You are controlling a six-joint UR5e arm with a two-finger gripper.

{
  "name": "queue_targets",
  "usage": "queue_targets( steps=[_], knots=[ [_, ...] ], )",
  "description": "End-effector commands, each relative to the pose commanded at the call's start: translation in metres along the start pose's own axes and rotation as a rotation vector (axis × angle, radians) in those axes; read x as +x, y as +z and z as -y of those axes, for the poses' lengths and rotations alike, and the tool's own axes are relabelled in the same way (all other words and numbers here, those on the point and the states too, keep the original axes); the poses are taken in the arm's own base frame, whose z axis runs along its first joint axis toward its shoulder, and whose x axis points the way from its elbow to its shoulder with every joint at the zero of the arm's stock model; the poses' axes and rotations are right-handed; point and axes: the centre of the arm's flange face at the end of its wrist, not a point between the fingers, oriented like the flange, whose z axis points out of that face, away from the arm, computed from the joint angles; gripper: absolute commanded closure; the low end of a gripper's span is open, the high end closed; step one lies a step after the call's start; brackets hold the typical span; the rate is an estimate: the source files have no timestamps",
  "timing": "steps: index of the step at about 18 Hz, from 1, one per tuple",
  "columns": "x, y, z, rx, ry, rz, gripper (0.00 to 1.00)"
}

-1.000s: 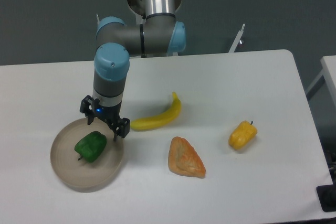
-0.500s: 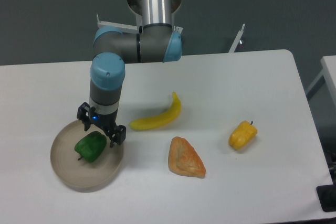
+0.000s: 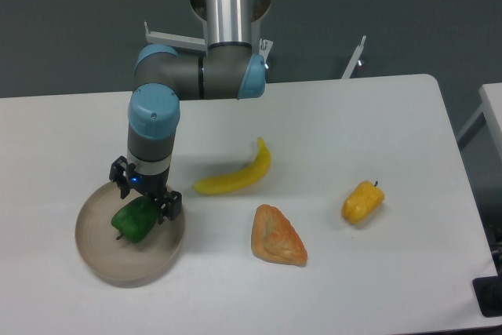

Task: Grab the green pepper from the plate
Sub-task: 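Lower the open gripper onto the green pepper and close it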

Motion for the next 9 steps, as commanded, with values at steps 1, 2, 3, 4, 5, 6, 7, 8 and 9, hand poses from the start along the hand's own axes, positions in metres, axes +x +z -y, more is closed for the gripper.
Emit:
queue_targets(
  steps=[1,2,3,4,5,6,7,8,9],
  knots=[
    [0.0027,0.0016,0.0009,-0.002,0.004,-0.002,0.00],
    [0.0042,0.0024,0.0019,-0.003,0.005,-0.002,0.00],
    [0.0048,0.0046,0.0020,-0.005,0.006,-0.004,0.00],
    [0.0054,0.0052,0.0027,-0.006,0.002,-0.004,0.00],
    [0.0052,0.0062,0.0026,-0.007,-0.005,-0.005,0.00],
    [0.0070,0.0076,0.0031,-0.008,-0.001,-0.006,0.00],
    [0.0067,0.0086,0.0029,-0.010,-0.003,-0.006,0.00],
    [0.0062,0.0100,0.0031,-0.012,-0.003,-0.007,0.00],
    [0.0055,0.0114,0.0032,-0.014,-0.003,-0.006,0.00]
  ],
)
